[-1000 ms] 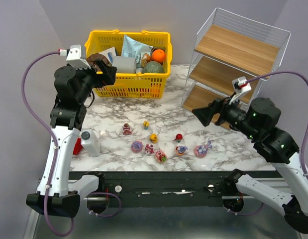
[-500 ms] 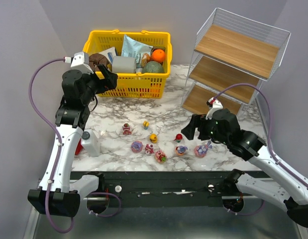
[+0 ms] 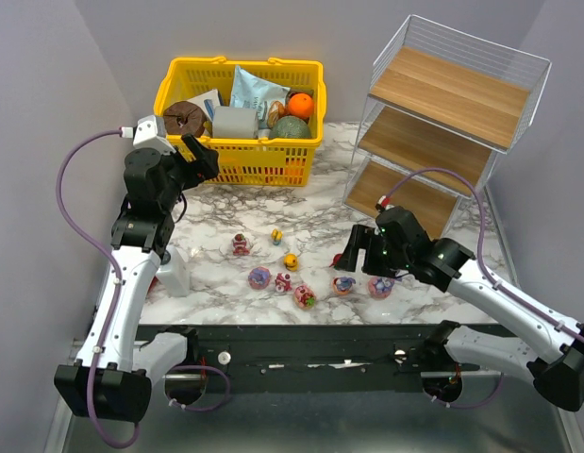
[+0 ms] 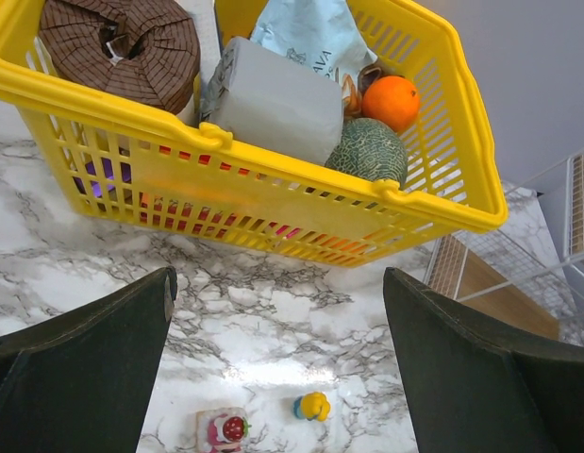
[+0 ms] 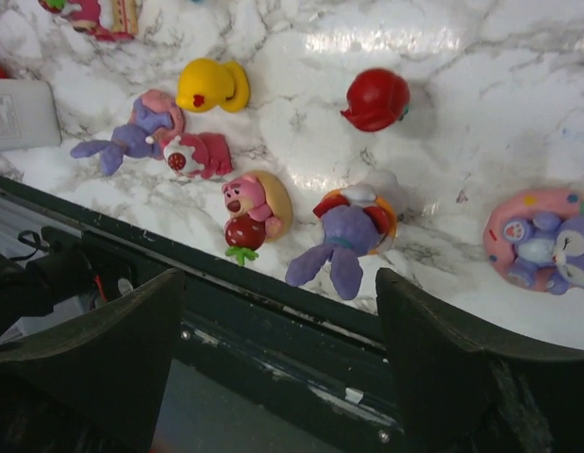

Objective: Place and organize the plastic toys onto the shelf

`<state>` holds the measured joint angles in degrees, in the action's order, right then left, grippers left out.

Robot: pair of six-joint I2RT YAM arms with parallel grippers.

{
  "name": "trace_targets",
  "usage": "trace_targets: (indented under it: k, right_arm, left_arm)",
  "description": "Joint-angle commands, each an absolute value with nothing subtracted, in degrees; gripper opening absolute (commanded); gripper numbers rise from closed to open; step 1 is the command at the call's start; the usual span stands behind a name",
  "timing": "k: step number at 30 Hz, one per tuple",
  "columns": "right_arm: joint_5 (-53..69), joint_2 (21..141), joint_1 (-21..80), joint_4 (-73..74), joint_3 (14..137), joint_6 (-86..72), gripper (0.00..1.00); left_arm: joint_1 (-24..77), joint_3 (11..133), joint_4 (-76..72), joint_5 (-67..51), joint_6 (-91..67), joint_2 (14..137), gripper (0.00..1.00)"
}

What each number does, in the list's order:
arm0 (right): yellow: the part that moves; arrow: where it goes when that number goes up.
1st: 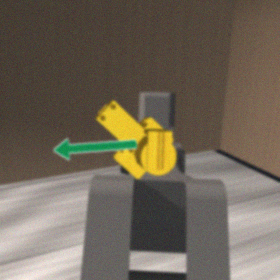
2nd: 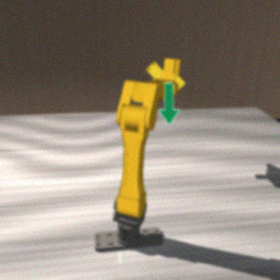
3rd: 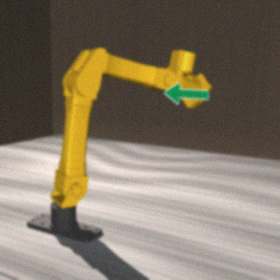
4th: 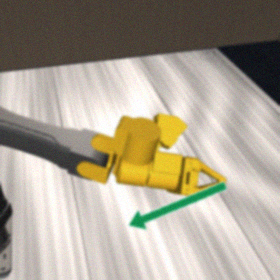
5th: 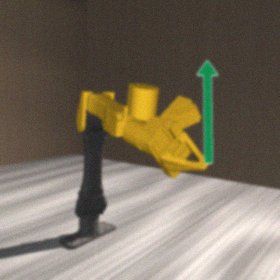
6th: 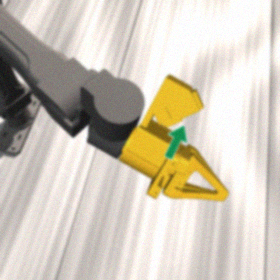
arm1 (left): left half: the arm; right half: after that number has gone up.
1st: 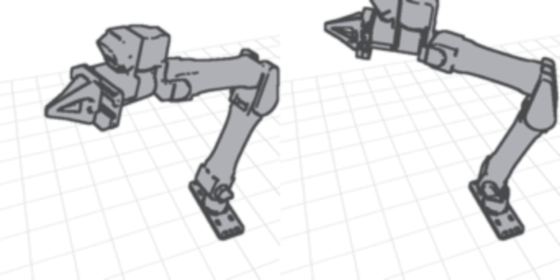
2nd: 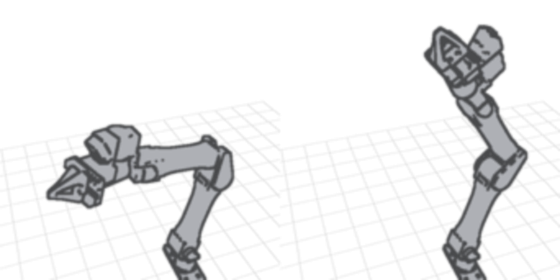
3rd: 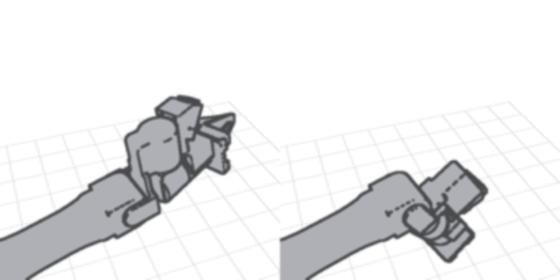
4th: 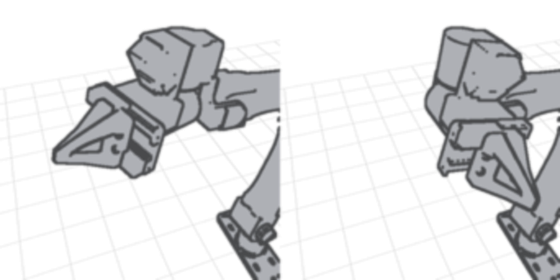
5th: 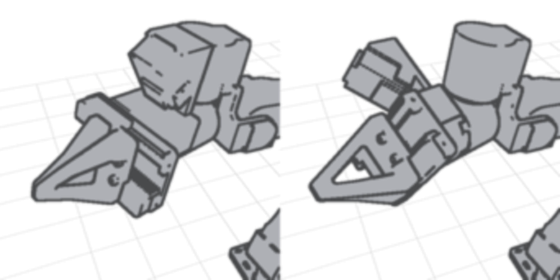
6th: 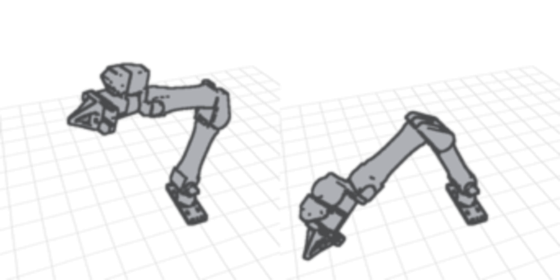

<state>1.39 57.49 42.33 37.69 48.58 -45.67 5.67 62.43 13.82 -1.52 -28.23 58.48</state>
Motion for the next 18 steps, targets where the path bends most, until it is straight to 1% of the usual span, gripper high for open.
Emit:
trace_targets:
  k: [1,5,7,11,13,18]
  right_arm:
    - [6.59,57.57,42.63,42.01,48.77,-50.62,0.88]
    - [8.08,59.85,42.63,45.88,52.2,-48.97,0.87]
    - [8.26,59.33,42.71,43.87,52.3,-44.42,0.87]
    - [6.15,53.71,43.15,34.56,47.73,-31.4,0.86]
    - [5.89,52.65,43.15,32.08,45.98,-27.44,0.88]
    - [6.42,53.79,44.11,30.77,43.16,-26.46,0.88]
  left_arm:
    - [5.45,63.81,14.23,1.05,-29.79,59.76,0.99]
    - [5.45,64.6,16.17,0.0,-31.29,61.17,0.99]
    - [5.45,64.95,17.05,-4.46,-31.12,62.13,0.99]
    - [5.45,65.13,18.19,-10.88,-29.8,63.46,0.99]
    - [5.45,64.87,18.37,-11.95,-29.79,63.89,0.99]
    - [5.45,64.51,18.02,-13.27,-29.79,64.16,0.99]
